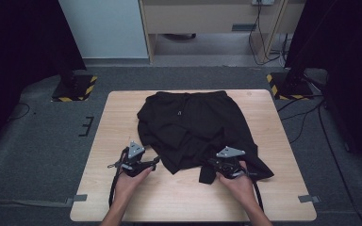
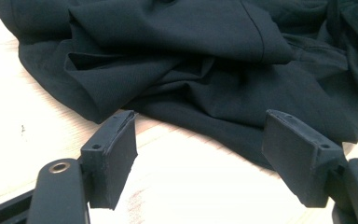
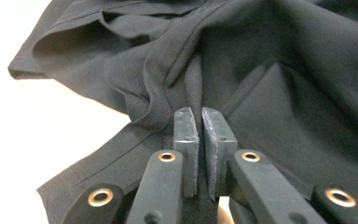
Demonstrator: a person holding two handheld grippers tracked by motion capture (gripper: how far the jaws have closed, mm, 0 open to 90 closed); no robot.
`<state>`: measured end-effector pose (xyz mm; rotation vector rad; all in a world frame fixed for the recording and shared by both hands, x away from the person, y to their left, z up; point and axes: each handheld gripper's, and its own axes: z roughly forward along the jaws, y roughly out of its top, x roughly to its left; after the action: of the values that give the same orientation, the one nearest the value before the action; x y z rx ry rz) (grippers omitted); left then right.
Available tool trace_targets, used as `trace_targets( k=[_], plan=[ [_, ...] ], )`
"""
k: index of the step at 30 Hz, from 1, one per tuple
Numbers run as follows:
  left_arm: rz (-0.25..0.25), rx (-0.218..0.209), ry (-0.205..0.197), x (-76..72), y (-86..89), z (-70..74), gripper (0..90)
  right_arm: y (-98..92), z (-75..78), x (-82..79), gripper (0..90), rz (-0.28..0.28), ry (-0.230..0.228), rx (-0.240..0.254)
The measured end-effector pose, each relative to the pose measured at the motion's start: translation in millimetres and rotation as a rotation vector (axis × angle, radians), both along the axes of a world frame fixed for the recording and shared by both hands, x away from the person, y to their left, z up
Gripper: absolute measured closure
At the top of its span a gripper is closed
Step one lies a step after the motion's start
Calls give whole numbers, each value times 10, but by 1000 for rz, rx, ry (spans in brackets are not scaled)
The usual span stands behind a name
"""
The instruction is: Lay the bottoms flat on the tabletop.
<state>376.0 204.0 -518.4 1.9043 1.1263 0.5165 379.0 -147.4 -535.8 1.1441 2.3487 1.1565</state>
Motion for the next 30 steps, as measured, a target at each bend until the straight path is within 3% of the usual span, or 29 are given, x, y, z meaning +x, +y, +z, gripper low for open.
trace_targets(
  k=[6, 13, 17, 20, 21, 22, 25, 27, 30],
  plan=[
    [6, 2, -1, 1, -5, -3, 257, -184, 3, -137, 871, 1, -11, -11],
    [10, 9, 2, 3, 17, 0, 277, -471, 36, -240, 877, -31, 9, -33],
    [9, 15, 0, 6, 16, -3, 289, -743, 56, -328, 877, -67, 17, -53],
    [5, 19, 4, 5, -6, -10, 298, -1004, 63, -396, 866, -124, 28, -51],
    [0, 19, 3, 6, -21, -15, 300, -1070, 68, -414, 845, -150, 41, -40],
    [-2, 20, 5, 5, -26, -15, 306, -1157, 75, -438, 763, -170, 37, -29],
    [-13, 26, 9, 4, -58, -22, 309, -1230, 101, -492, 643, -207, 13, 11],
    [-22, 27, 13, 13, -97, -38, 310, -1245, 156, -533, 575, -217, -5, 56],
    [-47, 43, 26, 35, -173, -81, 305, -1210, 243, -564, 486, -235, -45, 68]
  ],
)
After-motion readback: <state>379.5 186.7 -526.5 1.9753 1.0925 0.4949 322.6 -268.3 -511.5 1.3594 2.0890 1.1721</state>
